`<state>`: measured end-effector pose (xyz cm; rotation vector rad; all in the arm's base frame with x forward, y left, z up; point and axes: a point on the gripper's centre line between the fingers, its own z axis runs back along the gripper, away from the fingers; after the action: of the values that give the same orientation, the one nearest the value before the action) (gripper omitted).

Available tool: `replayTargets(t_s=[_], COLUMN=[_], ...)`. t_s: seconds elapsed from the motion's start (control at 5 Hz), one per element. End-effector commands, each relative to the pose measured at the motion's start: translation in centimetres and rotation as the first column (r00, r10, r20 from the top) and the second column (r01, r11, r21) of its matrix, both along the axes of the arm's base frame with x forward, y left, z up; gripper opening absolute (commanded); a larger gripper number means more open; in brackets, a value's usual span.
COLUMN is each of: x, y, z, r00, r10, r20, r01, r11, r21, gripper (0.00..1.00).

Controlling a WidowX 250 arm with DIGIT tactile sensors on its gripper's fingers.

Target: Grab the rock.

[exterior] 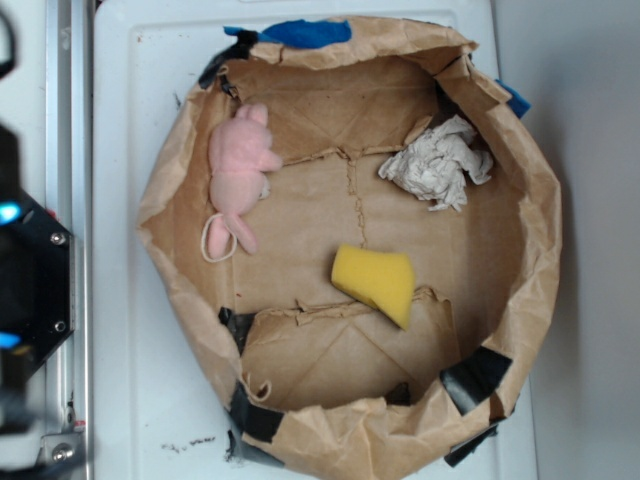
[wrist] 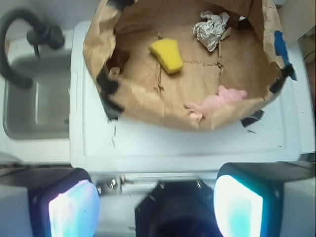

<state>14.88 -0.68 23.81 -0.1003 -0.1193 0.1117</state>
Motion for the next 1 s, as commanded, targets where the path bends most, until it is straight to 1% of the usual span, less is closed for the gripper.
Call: replayTargets(t_s=[0.0, 0.2, 0.4, 0.6, 0.8], x=[4.6, 6.9, 8.8, 9.5, 9.9], y=[1.0, 0.0, -0.6, 0.5, 1.8], z=[-0.2, -1.5, -2.2, -3.2, -3.7], r00=[0.997, 0.996, 0.944, 0.874, 0.783], r10=[0.076, -0.079, -0.324, -0.478, -0.608], r20=[0.035, 0.037, 0.063, 0.082, 0.13], r01=[-0.076, 0.078, 0.319, 0.48, 0.611], r11=[0.997, 0.996, 0.944, 0.877, 0.791], r21=[0.002, 0.032, 0.086, 0.003, 0.022], gripper=[1.0, 1.0, 1.0, 1.0, 1.0])
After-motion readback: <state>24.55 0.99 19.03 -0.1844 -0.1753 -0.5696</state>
